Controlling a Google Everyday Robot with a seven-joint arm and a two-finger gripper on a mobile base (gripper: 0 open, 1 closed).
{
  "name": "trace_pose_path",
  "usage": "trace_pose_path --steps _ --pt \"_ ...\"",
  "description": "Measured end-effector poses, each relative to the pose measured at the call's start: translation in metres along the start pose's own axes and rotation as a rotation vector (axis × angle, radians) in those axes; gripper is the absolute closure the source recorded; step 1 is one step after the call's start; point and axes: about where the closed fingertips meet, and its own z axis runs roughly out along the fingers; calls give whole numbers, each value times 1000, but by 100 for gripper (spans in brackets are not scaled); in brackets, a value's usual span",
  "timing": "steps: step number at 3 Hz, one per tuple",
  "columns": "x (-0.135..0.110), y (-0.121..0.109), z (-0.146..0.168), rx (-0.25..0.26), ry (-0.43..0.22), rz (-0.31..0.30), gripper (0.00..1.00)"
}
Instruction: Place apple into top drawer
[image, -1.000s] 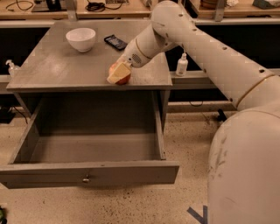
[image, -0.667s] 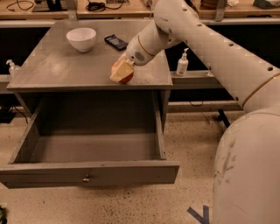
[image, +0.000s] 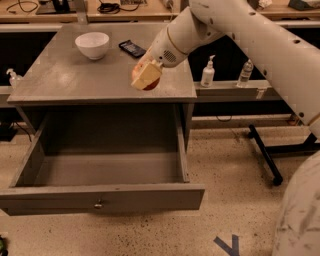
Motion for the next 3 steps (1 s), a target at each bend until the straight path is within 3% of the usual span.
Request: trace_pose_path --steps 1,2,3 --pt "0 0 2 -2 0 1 100" --pt "6 5 26 10 -42 23 100" --pt "25 39 78 -32 -152 64 100"
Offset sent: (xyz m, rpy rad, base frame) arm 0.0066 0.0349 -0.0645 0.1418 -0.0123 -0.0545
